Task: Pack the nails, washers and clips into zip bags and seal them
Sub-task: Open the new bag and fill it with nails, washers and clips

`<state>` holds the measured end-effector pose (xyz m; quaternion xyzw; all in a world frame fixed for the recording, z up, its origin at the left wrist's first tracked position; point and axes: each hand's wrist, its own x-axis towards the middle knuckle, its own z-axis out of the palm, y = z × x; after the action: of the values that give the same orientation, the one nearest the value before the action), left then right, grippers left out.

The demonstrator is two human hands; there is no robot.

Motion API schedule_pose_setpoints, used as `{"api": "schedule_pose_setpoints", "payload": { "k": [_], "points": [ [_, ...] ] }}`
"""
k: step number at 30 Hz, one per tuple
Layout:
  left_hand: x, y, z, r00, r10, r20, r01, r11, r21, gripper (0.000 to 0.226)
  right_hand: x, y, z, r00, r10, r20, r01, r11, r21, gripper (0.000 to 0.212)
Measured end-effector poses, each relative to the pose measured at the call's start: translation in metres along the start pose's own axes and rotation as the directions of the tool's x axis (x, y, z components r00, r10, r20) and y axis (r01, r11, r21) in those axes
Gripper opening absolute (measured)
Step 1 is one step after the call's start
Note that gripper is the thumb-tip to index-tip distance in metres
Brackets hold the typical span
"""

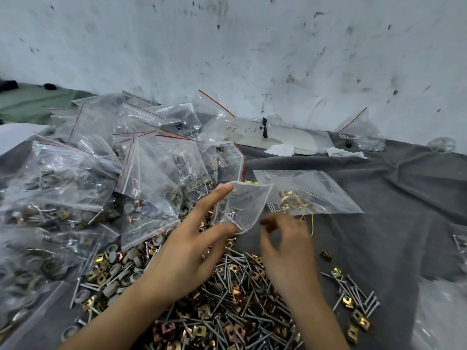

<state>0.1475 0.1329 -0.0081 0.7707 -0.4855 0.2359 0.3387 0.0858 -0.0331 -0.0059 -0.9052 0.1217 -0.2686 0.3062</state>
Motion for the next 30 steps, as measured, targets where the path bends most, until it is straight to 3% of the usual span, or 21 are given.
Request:
{"api": "schedule_pose_setpoints", "payload": {
  "k": [2,5,16,22,25,30],
  "points": [
    [0.0,0.001,0.0,1.0,-0.008,-0.006,0.008,1.0,-0.003,0.02,0.001,0.004,-0.001,0.953,0.087,0.291,-0.055,0.992,-0.115,0.004],
    [0.0,0.001,-0.001,1.0,-0.017,-0.002,0.017,1.0,-0.008,0.019,0.0,0.004,0.0,0.875,0.164,0.456,-0.064,0.972,-0.228,0.014],
    [0.001,0.003,-0.002,1.0,-0.006,0.003,0.006,1.0,-0.009,0.02,0.003,0.008,0.004,0.866,0.19,0.463,-0.049,0.953,-0.3,0.006],
    [0.0,0.002,0.0,1.0,-0.018,0.026,0.018,1.0,0.001,0.021,0.003,0.006,0.002,0.942,0.019,0.336,0.013,0.996,-0.091,0.021],
    [0.0,0.001,0.0,0.999,-0.015,0.028,0.015,1.0,-0.001,0.021,0.002,0.009,0.006,0.918,0.01,0.397,0.066,0.982,-0.178,0.03],
    [0.0,0.001,0.001,1.0,-0.016,0.017,0.017,1.0,-0.006,0.021,0.002,0.014,0.01,0.88,0.056,0.472,0.065,0.97,-0.235,0.023]
  ]
}}
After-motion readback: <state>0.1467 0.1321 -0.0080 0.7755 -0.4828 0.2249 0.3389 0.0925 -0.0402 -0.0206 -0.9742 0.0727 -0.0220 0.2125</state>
